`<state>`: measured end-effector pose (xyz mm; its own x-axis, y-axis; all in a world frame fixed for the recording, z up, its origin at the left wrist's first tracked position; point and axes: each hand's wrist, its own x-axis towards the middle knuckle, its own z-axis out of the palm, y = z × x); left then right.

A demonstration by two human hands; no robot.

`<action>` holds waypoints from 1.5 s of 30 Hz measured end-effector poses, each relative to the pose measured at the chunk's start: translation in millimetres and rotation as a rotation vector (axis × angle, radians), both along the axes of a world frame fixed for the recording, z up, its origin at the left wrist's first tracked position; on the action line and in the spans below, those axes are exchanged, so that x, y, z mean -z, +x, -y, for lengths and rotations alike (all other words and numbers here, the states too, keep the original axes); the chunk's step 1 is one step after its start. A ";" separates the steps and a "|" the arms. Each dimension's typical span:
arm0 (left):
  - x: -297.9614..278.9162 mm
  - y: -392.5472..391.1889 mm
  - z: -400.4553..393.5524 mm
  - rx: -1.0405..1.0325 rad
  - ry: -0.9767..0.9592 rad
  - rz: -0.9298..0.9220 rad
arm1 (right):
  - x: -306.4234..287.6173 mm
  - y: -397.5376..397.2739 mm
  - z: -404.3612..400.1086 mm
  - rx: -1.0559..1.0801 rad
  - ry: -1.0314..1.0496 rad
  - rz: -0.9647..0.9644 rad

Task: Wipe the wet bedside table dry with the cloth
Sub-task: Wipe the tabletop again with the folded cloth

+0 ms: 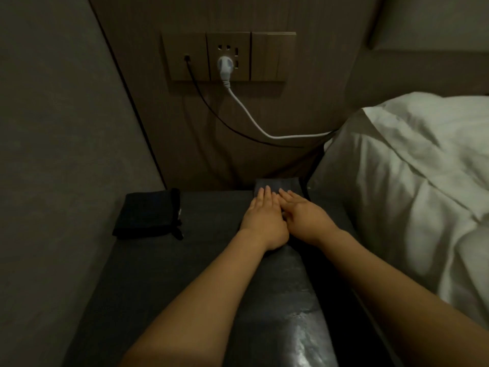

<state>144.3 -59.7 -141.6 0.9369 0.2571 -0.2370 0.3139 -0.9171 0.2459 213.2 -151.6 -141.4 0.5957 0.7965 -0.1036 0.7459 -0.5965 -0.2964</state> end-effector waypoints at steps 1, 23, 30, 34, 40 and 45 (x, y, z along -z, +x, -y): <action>0.6 4.9 6.6 0.013 -0.002 0.004 | 0.1 3.9 7.4 0.023 0.003 -0.004; 2.4 3.8 76.0 0.100 -0.017 0.015 | -1.0 2.2 75.6 0.154 -0.085 0.034; 3.2 -14.3 79.6 0.125 -0.008 0.019 | -0.8 -18.1 78.1 0.165 -0.112 0.048; 4.1 -27.8 76.8 0.126 -0.007 0.023 | -0.4 -33.1 77.1 0.165 -0.106 0.042; 6.0 -56.9 67.4 0.120 0.005 0.037 | -0.9 -63.2 66.6 0.146 -0.110 0.042; 5.0 -86.2 53.4 0.097 0.021 0.025 | -2.8 -89.7 49.8 0.114 -0.154 0.036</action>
